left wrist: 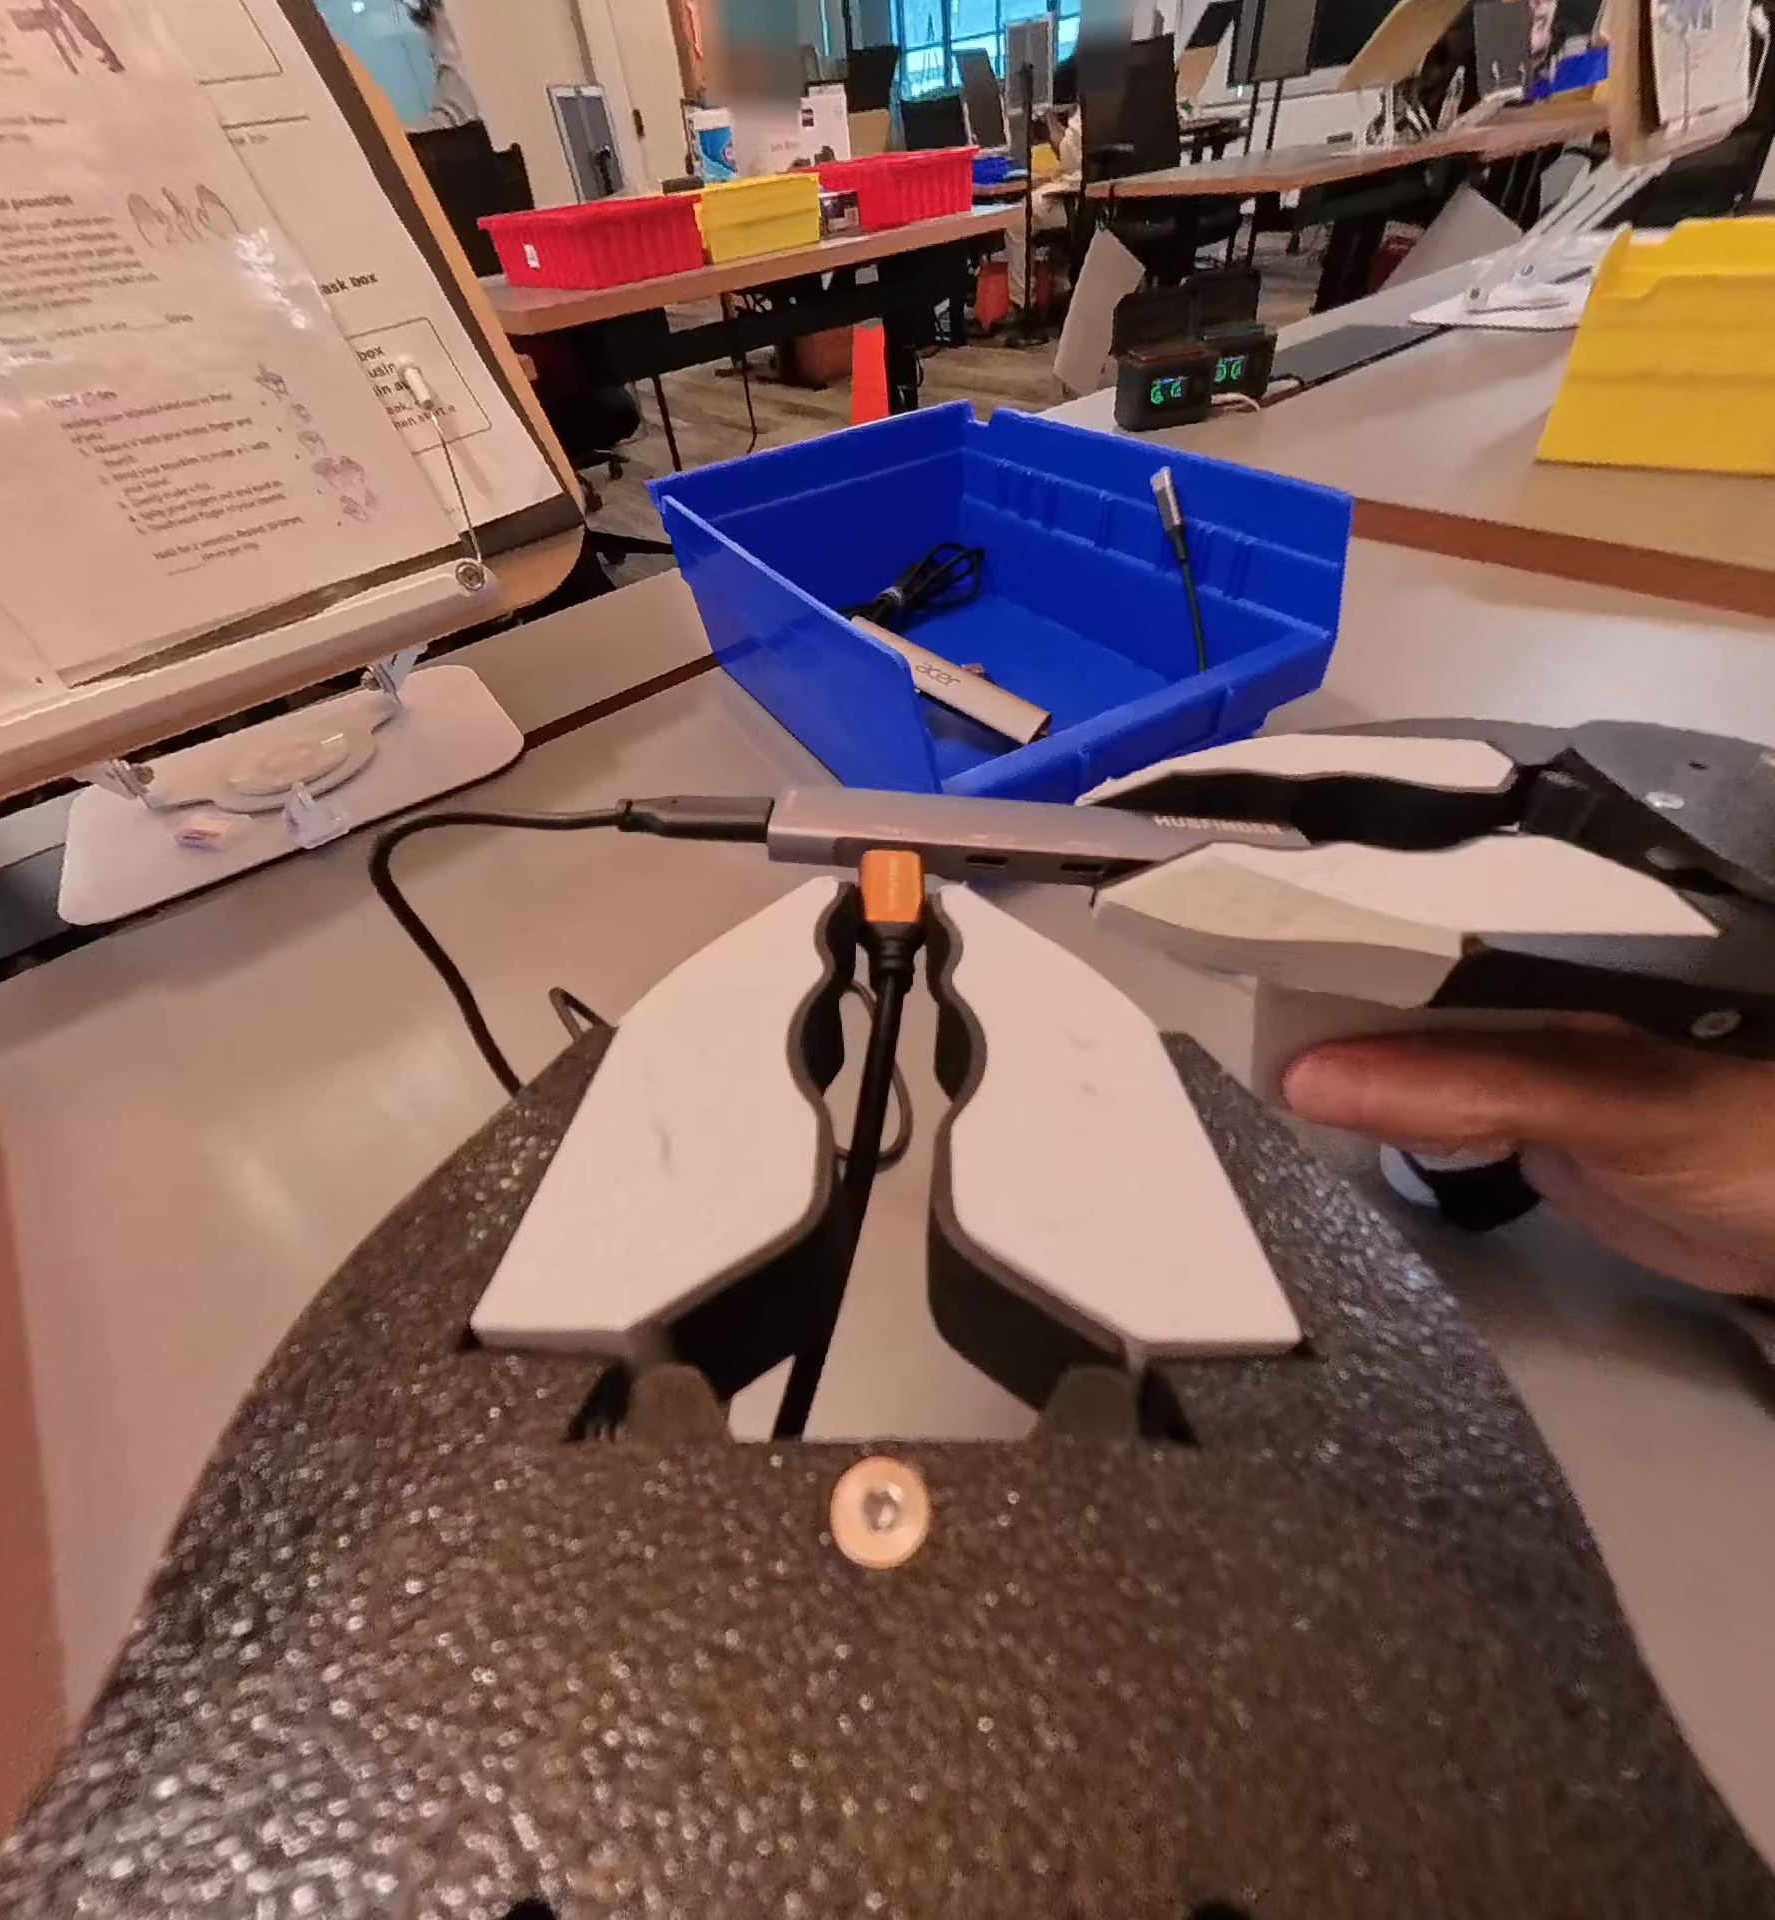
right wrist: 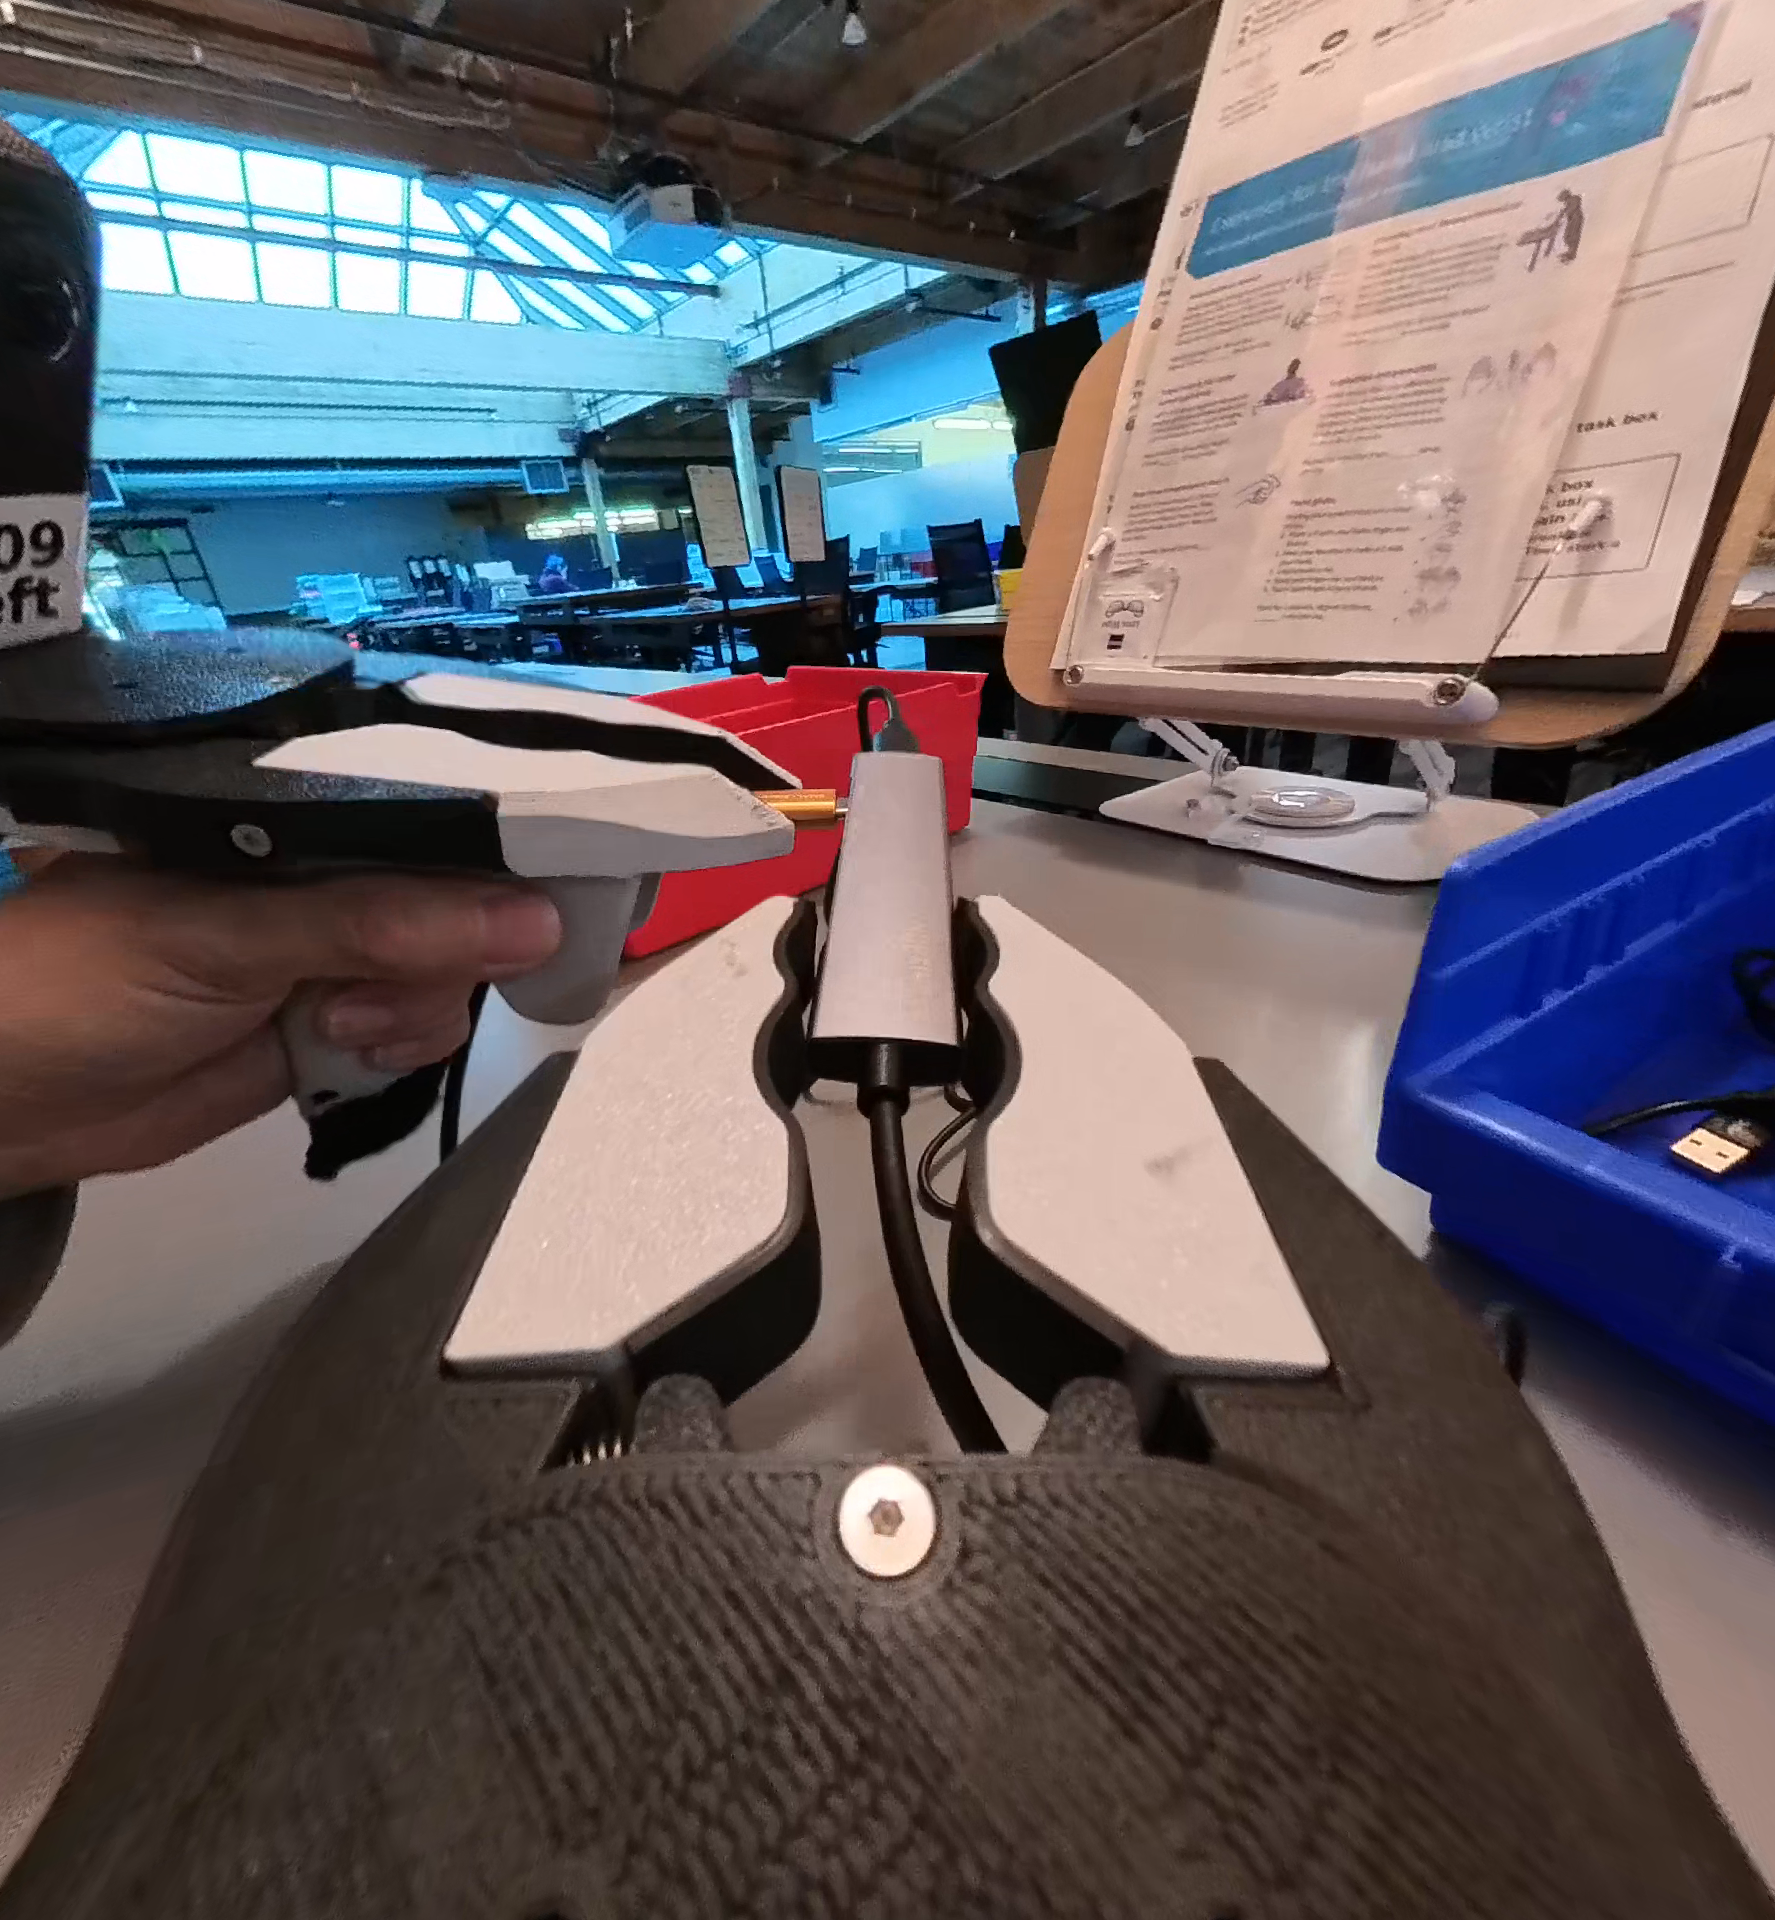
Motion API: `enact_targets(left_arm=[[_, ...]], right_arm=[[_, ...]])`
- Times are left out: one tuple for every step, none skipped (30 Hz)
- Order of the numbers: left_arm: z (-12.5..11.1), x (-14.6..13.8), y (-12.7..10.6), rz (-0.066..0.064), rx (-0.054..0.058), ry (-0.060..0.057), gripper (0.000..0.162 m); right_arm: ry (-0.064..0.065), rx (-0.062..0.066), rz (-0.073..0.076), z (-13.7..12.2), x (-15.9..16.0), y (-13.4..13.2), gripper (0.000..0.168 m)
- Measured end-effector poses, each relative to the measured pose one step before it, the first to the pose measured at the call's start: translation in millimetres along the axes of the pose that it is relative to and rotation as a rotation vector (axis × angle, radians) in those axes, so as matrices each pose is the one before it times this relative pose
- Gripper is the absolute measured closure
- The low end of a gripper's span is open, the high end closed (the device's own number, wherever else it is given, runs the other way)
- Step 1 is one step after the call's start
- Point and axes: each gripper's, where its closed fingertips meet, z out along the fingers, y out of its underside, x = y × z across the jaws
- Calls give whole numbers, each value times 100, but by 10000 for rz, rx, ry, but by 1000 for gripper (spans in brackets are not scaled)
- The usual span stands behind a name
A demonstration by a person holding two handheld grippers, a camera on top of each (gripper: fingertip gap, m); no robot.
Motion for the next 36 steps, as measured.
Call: enact_targets(left_arm=[[-63, 51, 133, 354, -180, 30, 150], [-11, 0, 235, 465, -298, 5, 150], [-24, -38, 141, 380, -236, -24, 150], [-39, -21, -32, 210, -68, 3, 150], [-45, 10, -93, 68, 32, 54, 150], [-22, -17, -54, 41, 9, 49, 150], [0, -45, -36, 86, 7, -6, 150], [-16, -78, 20, 86, -24, -42, 150], [-20, -54, 91, 115, -78, -31, 150], [-51, -11, -7, 93, 16, -2, 150], [-41, 17, -47, -18, 83, 19, 150], [-16, 10, 78, -46, 29, 25, 150], [-5, 31, 121, -4, 33, 30, 150], [-8, 87, 38, 15, 123, 32, 150], [-41, 126, -68, 39, 195, 43, 150], [-126, 148, -119, 50, 184, 100, 149], [-293, 82, -212, -36, 170, 148, 144], [-512, -137, -464, -187, 318, 95, 134], [-730, -526, -665, -317, 472, -45, 129], [-914, -924, -625, -373, 492, -181, 127], [-1010, -1287, -420, -352, 444, -312, 126], [-1027, -1597, -33, -256, 318, -451, 127], [-920, -1757, 544, -145, 114, -526, 127], [-712, -1644, 1180, -108, -139, -465, 127], [-479, -1251, 1698, -132, -367, -262, 127], [-283, -796, 1839, -188, -453, -82, 125], [-181, -512, 1539, -240, -347, -32, 124], [-177, -274, 867, -233, -112, -2, 124], [-221, -40, 74, -148, 136, 72, 124], [-182, 43, -344, 0, 283, 60, 125], [-63, -34, -319, 116, 227, -33, 128], [41, -6, -59, 168, 8, -15, 128], [108, 132, 183, 178, -175, 85, 128], [118, 191, 290, 143, -211, 116, 127], [90, 187, 241, 107, -149, 97, 126], [29, 200, 98, 103, -63, 90, 126]], right_arm=[[-77, -23, -178, -70, -71, 2, 142], [-60, -122, -254, -15, -72, 128, 142], [-13, -162, -274, 41, -81, 176, 141], [-15, -14, -144, -1, -88, 21, 141], [-131, 64, 13, -45, -154, -81, 141], [-19, -28, 4, 0, -19, 38, 141], [20, -42, -88, 35, -45, 40, 141], [12, -78, -97, 66, -82, 101, 140], [-49, -82, -35, 58, -95, 106, 140], [-36, 24, -7, -13, -50, -34, 140], [32, 47, -55, -21, -8, -57, 140], [3, -35, -41, 23, -19, 38, 140], [-37, 1, 5, 4, 38, 2, 140], [27, 100, 47, -45, 126, -116, 141], [33, 103, -25, -59, 46, -126, 142], [110, 114, -145, -52, 41, -148, 142], [413, 152, -81, -105, 422, -320, 142], [560, -96, -37, -156, 803, -126, 142], [138, -23, -65, -192, 467, -335, 142], [-12, 189, 44, -342, 386, -807, 142], [132, 328, 25, -456, 585, -1223, 142], [123, 216, -1, -411, 612, -1245, 141], [-72, 124, 65, -323, 341, -1224, 142], [-102, 238, 97, -316, 195, -1411, 142], [38, 228, -37, -265, 234, -1378, 142], [46, 103, -219, -170, 175, -1169, 142], [94, 91, -259, -103, 272, -1101, 142], [153, 175, -185, -3, 411, -1227, 142], [70, 131, -149, 179, 443, -1234, 142], [33, 125, -132, 359, 539, -1345, 142], [46, 165, -90, 469, 653, -1512, 142], [-9, 148, -94, 590, 660, -1562, 142], [-39, 68, -131, 670, 662, -1466, 142], [-33, 40, -194, 657, 674, -1469, 142], [-19, 85, -239, 625, 689, -1496, 142], [-7, 31, -242, 633, 771, -1389, 142]])
